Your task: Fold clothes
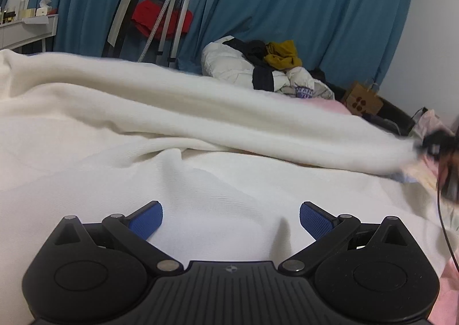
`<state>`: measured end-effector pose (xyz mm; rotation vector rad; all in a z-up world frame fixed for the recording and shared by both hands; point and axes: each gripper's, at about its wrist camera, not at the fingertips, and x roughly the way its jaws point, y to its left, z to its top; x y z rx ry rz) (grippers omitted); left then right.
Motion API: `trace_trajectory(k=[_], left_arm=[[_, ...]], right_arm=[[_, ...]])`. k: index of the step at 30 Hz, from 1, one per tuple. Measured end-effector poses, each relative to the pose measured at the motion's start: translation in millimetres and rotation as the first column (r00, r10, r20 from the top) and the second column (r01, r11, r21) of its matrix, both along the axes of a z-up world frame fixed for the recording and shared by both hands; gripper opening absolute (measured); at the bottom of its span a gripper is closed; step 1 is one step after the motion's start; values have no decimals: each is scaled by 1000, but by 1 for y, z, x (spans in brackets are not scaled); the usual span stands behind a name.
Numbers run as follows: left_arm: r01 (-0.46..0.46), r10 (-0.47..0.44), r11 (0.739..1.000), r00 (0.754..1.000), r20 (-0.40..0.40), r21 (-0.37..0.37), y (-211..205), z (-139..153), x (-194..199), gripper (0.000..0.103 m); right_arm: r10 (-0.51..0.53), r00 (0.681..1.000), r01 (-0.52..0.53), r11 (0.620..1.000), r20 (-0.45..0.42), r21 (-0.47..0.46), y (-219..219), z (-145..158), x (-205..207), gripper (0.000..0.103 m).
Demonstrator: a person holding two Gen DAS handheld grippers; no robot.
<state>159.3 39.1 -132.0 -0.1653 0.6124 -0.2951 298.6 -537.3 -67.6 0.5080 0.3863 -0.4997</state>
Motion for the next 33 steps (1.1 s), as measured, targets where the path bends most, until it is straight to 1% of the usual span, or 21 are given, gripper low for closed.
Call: trace_trajectory(k=[3,4,6,7,9,10,12,13,15,18,19,22,23,26,27,29,30,33], left_arm=[[5,-5,1000,1000,-5,19,-3,-2,0,103],[7,-7,1000,1000,-6,27,-5,-3,0,103],[11,-11,999,1000,-6,39,-7,-3,1,103],[14,-14,999,1000,-5,43,-8,-3,1,103],[17,-17,999,1000,-4,45,-9,-2,2,103],[17,-17,999,1000,-2,45,-9,-1,2,103],[12,-12,999,1000,5,41,-9,4,2,103],[13,-13,999,1000,11,40,-10,7,-1,103],[15,-16,999,1000,23,39,-11,15,-7,103],[17,-19,999,999,41,37,-12,27,-15,103],[19,-21,999,998,52,44,-14,31,-19,103],[30,-33,998,997,75,49,-17,43,-32,103],[30,-35,998,996,86,52,-18,46,-39,103],[34,-42,997,993,108,75,-22,57,-57,103],[36,-45,996,993,113,86,-24,60,-63,103],[40,-52,994,991,122,98,-25,64,-78,103],[41,-53,994,991,124,103,-26,65,-85,103],[48,-61,992,992,111,118,-27,66,-103,103]], right_arm=[[-10,992,18,998,-129,63,-16,-60,-6,11],[3,989,9,997,-145,79,-16,-71,-8,12],[27,990,-16,997,-141,77,-13,-78,-13,15],[31,990,-22,997,-140,68,-11,-76,-14,16],[39,985,-33,999,-166,39,-6,-67,-16,22],[45,983,-43,999,-178,16,-3,-59,-18,23],[66,983,-71,997,-173,-27,13,-41,-37,30],[78,983,-87,995,-167,-44,20,-33,-47,36],[105,982,-118,990,-155,-76,36,-17,-68,37],[208,975,-210,977,-72,-29,70,13,-98,35],[229,971,-232,972,-63,-38,83,22,-109,35],[319,942,-327,942,-103,-70,132,42,-132,35],[340,935,-348,935,-103,-71,147,47,-140,35],[417,907,-421,904,-63,-73,183,55,-165,35],[441,896,-444,890,-55,-99,195,55,-174,35],[471,879,-476,866,-69,-153,213,51,-186,35],[479,875,-484,860,-74,-163,218,47,-190,35],[488,868,-497,855,-94,-147,225,36,-196,35]])
